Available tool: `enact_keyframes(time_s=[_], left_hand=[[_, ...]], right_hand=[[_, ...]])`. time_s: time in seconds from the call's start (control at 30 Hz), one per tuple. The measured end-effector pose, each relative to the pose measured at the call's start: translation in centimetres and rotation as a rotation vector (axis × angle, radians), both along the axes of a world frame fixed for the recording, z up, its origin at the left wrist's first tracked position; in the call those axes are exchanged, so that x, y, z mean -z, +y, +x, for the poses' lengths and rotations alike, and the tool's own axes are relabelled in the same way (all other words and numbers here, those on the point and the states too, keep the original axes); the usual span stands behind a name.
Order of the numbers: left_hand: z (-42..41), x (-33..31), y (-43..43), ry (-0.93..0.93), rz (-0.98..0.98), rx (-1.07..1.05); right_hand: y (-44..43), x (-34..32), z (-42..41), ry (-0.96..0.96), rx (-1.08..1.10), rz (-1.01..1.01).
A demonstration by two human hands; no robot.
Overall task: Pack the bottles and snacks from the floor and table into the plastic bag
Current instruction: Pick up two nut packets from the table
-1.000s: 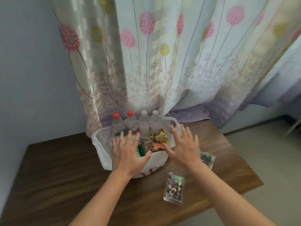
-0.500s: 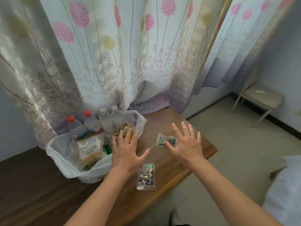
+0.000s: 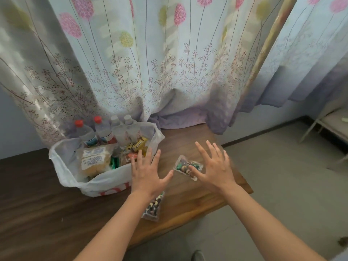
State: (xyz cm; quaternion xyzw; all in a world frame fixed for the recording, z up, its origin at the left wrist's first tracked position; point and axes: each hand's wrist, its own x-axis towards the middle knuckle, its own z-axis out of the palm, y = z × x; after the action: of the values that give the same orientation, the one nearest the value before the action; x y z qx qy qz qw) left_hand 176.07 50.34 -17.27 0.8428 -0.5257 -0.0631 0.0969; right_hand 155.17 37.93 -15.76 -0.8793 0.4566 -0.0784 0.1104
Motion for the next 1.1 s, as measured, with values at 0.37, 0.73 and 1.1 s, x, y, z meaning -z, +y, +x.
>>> enact_keyframes(time_s=[0.37, 0.73, 1.1], left_hand=[[-4.3, 4.8, 0.5, 0.089, 0.025, -0.283], [-3.7, 13.8, 2.2, 0.171, 0.105, -0.446], [-4.4, 18.1, 4.1, 0.213, 0.146, -0.547]], right_hand=[[-3.9, 5.0, 1.3, -0.037, -0.261, 0.078], [-6.5, 13.5, 4.1, -0.036, -0.291, 0.102], [-6.3, 19.7, 5.1, -0.029, -0.226, 0.133]])
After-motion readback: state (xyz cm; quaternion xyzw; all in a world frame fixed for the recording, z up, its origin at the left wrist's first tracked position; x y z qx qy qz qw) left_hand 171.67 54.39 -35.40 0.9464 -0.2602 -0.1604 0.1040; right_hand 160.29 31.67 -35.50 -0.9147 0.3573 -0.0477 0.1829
